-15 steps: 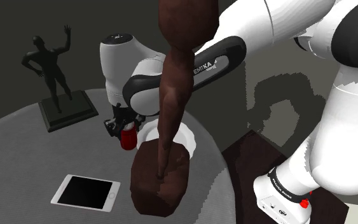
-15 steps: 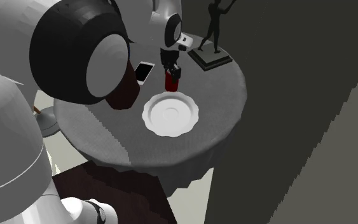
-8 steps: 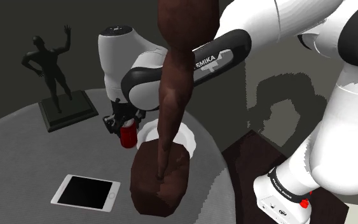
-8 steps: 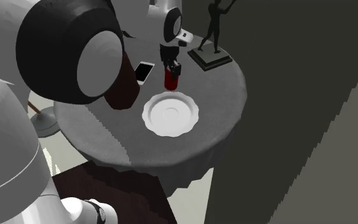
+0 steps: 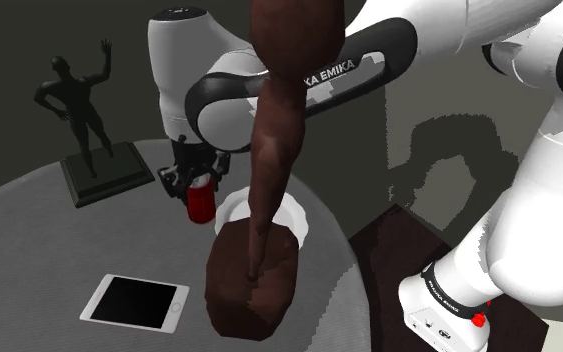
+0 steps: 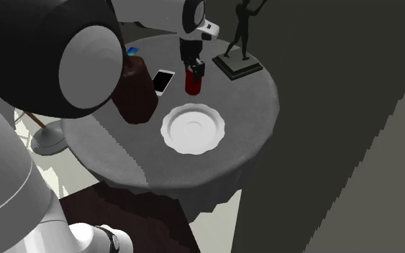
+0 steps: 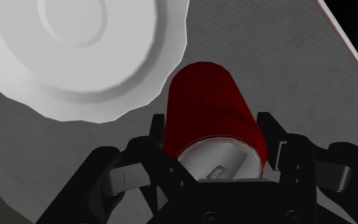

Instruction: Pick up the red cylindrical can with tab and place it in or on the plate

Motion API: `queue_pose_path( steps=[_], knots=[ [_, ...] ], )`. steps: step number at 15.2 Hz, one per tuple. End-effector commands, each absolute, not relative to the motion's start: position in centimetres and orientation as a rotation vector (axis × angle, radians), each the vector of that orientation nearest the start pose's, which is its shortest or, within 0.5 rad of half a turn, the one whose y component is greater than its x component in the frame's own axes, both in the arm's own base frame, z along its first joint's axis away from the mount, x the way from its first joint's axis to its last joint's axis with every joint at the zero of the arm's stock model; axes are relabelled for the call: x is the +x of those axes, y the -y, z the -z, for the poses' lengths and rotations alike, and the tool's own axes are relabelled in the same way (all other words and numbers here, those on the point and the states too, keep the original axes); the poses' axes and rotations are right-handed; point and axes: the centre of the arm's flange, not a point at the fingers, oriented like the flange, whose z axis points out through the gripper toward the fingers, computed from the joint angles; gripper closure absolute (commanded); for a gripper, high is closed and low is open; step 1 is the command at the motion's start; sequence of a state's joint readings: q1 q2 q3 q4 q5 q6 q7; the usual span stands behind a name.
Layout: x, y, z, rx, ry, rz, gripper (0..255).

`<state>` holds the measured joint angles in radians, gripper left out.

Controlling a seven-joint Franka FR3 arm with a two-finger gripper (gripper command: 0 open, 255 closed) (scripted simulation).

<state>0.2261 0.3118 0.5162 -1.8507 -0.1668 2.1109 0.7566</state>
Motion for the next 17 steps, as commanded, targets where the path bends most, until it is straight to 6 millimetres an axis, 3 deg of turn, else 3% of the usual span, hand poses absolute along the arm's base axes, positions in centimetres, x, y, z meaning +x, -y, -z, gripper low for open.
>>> queue_pose_path(
  steps=[1,5,17],
  knots=[
    [47.7,-40.0,-38.5,-3.138,0.083,-0.017,255],
    [47.7,-40.0,-40.5,-3.138,0.083,-0.017,255],
    [40.7,-26.4,-43.2,-3.138,0.083,-0.017,255]
  ],
)
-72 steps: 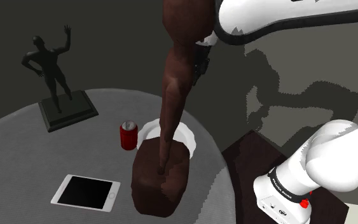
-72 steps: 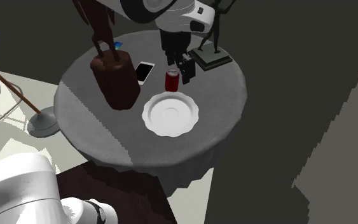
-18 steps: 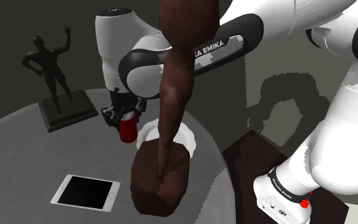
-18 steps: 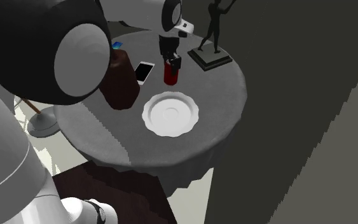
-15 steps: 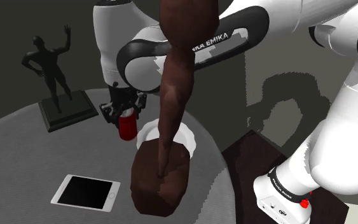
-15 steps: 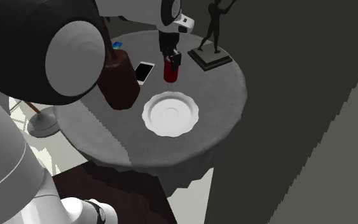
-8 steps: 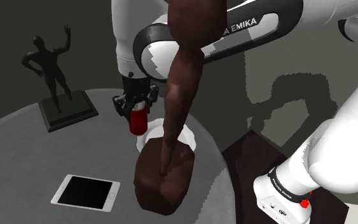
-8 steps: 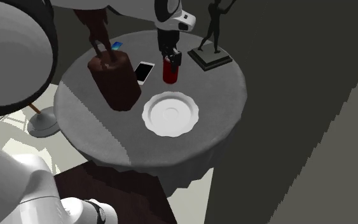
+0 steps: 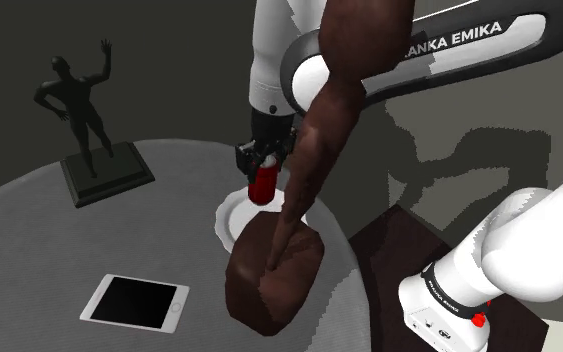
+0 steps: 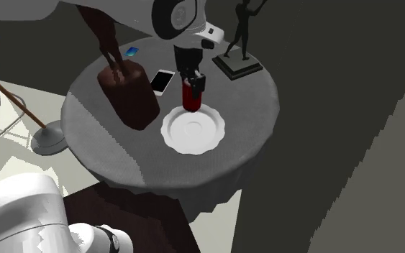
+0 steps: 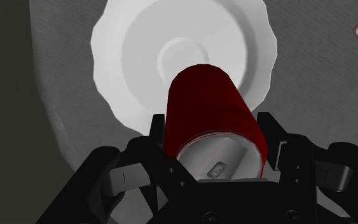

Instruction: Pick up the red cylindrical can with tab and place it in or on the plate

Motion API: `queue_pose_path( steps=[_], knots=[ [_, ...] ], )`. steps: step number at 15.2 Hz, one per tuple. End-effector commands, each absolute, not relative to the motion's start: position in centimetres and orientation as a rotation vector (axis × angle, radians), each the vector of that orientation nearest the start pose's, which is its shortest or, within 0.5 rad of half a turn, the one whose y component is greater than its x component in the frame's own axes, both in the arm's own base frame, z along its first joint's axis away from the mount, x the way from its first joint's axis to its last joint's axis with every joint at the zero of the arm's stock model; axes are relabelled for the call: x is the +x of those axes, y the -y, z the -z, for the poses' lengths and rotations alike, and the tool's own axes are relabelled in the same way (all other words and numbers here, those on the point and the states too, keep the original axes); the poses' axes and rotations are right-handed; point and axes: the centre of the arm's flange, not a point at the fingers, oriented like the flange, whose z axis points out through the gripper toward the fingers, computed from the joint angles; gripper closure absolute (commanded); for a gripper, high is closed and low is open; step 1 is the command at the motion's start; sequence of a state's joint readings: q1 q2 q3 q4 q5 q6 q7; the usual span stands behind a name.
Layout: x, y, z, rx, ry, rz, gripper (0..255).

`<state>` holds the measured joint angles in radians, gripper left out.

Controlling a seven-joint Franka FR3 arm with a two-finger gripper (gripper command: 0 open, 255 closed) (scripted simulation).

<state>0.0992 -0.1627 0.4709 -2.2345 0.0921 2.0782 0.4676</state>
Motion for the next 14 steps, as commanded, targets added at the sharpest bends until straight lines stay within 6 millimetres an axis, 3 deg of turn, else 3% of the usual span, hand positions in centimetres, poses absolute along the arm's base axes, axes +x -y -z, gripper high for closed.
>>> queue_pose_path(
  steps=[1,14],
  knots=[
    [40.7,-26.4,-42.7,-3.138,0.083,-0.017,255],
    [40.7,-26.4,-35.9,-3.138,0.083,-0.017,255]
  ],
)
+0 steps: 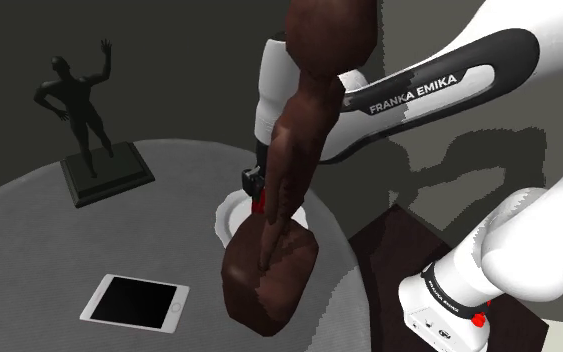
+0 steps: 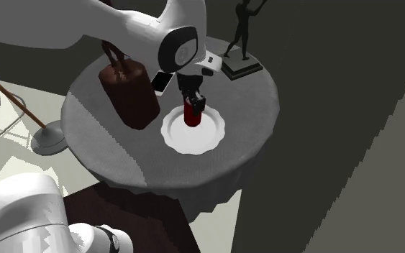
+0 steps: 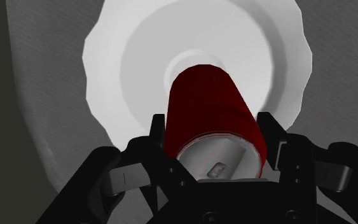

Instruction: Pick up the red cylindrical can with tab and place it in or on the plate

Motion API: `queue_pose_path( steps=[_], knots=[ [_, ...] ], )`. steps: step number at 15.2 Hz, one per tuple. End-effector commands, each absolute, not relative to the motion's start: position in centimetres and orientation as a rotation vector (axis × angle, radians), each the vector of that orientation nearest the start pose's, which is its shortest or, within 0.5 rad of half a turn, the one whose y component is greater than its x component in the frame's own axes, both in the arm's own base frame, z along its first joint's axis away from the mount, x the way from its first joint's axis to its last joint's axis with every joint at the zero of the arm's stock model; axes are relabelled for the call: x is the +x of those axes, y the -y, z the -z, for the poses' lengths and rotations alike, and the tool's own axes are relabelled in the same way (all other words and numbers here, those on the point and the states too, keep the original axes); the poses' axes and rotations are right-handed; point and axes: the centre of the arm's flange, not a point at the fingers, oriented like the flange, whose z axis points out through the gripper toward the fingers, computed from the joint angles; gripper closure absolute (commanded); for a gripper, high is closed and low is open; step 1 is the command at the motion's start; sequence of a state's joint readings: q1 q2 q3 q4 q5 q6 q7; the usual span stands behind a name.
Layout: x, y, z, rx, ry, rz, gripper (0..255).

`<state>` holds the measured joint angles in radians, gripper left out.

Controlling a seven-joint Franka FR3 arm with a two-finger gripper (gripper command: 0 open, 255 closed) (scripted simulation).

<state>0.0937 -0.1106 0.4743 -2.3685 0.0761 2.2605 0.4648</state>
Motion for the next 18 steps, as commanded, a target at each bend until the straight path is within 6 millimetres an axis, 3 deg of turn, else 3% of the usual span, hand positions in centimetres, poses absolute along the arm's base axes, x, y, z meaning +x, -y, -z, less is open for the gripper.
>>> queue_pose_path(
  steps=[1,4,12,13,18],
  knots=[
    [40.7,-26.4,-35.3,-3.138,0.083,-0.017,255],
    [40.7,-26.4,-33.5,-3.138,0.083,-0.017,255],
    [40.7,-26.4,-33.5,-3.138,0.083,-0.017,255],
    [40.7,-26.4,-33.5,-3.138,0.083,-0.017,0],
    [40.7,-26.4,-33.5,-3.138,0.083,-0.017,0]
  ],
)
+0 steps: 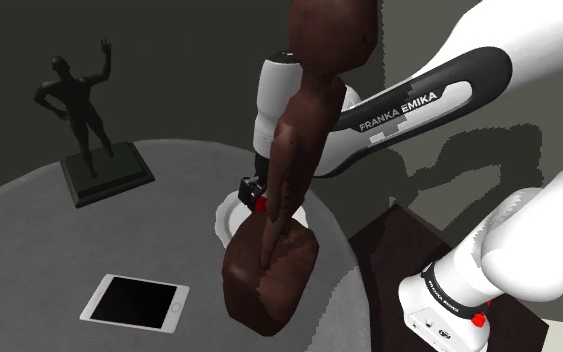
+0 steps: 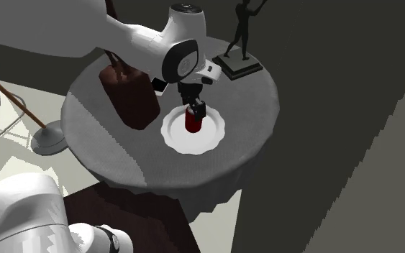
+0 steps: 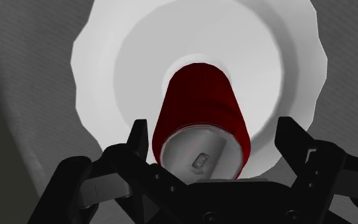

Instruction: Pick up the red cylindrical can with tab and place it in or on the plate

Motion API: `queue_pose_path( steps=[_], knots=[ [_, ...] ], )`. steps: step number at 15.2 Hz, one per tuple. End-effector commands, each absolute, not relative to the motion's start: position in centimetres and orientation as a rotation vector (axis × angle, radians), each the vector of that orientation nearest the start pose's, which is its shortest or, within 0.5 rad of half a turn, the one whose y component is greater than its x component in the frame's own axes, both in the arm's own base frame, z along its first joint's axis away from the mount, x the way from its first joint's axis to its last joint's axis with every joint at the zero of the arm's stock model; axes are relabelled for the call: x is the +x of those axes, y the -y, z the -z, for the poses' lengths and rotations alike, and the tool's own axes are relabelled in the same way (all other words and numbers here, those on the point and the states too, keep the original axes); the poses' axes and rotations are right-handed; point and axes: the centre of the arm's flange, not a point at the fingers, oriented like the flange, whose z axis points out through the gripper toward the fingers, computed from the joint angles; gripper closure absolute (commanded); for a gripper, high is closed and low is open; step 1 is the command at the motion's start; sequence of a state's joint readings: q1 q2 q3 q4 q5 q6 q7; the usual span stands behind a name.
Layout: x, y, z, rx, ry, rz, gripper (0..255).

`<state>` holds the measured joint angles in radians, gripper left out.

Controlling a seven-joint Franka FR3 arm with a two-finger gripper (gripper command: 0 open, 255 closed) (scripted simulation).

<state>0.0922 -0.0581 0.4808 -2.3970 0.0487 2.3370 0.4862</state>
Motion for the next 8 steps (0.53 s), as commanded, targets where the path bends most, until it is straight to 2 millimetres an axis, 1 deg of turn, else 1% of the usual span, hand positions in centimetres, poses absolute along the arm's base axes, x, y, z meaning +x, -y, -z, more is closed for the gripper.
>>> queue_pose_path(
  steps=[1,4,8],
  knots=[
    [40.8,-26.4,-34.9,-3.138,0.083,-0.017,0],
    [40.8,-26.4,-38.5,-3.138,0.083,-0.017,0],
    [40.8,-26.4,-38.5,-3.138,0.083,-0.017,0]
  ],
)
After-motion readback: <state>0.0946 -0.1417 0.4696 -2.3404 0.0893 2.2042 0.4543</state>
